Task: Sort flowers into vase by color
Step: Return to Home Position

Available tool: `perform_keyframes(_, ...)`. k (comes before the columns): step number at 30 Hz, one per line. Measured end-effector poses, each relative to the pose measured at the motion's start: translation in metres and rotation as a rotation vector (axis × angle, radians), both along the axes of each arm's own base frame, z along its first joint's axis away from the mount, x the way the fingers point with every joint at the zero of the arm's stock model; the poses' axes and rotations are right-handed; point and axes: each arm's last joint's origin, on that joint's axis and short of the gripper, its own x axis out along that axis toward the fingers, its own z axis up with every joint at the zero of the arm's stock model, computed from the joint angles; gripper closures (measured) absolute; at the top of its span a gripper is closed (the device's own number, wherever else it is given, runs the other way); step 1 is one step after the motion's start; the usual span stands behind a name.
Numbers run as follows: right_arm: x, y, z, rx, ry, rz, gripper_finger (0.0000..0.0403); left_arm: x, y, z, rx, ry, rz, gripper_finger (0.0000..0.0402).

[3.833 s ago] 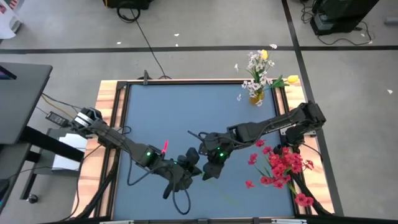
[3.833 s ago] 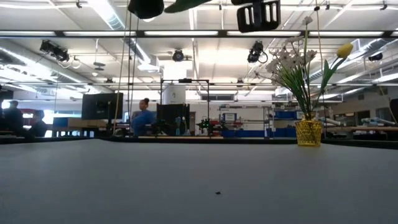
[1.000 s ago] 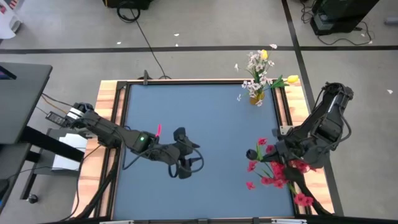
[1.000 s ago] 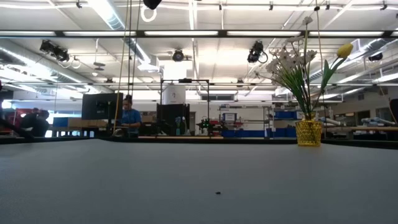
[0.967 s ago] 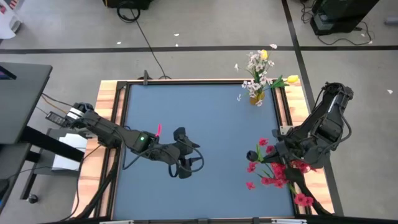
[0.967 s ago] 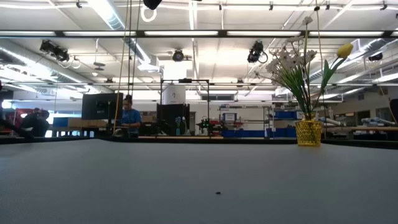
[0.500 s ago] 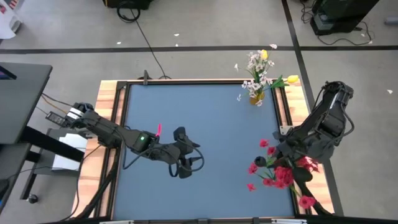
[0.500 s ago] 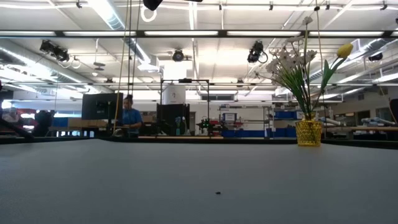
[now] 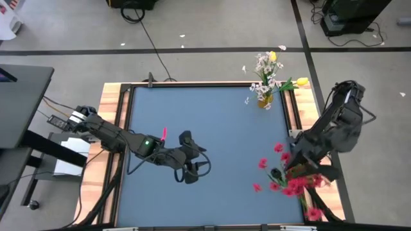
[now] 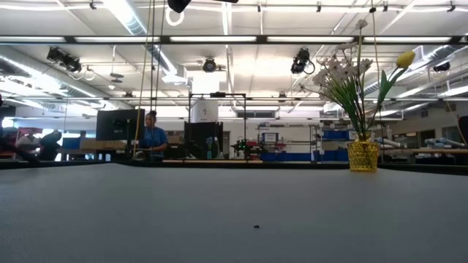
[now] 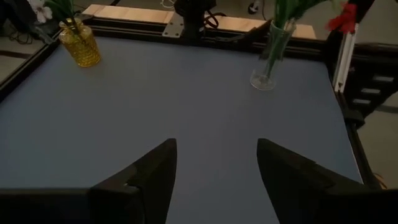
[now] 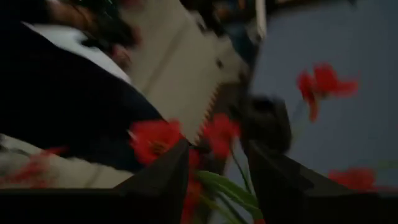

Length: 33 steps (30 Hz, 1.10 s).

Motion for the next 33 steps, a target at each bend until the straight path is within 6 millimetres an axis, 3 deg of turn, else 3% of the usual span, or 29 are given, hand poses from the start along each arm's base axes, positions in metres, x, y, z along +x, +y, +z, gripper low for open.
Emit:
perform_keyframes(4, -0.006, -0.010, 0.021, 0.100, -0.189, -0.022, 0.0231, 0.001, 0.001, 0.005, -0.012, -0.056, 0.049, 0.0180)
perform_keyframes(9, -0.011, -0.025, 0.044, 0.089, -0.476, -0.153, 0.0231, -0.005, 0.008, 0.028, 0.005, -0.172, 0.042, 0.0210)
perform_keyframes(15, -0.019, -0.055, 0.060, -0.146, -0.616, -0.591, 0.0248, -0.026, 0.031, 0.058, 0.056, -0.237, 0.060, 0.0250)
perform_keyframes(22, -0.036, -0.082, 0.043, -0.292, -0.570, -0.701, 0.0389, -0.041, 0.083, 0.081, 0.133, -0.268, 0.065, 0.0294)
perform_keyframes(30, -0.026, -0.077, 0.012, -0.508, -0.508, -0.820, 0.0396, -0.042, 0.133, 0.085, 0.110, -0.276, 0.007, 0.0334)
perform_keyframes(33, -0.021, -0.075, -0.002, -0.517, -0.477, -0.883, 0.0397, -0.042, 0.147, 0.085, 0.106, -0.280, -0.010, 0.0344)
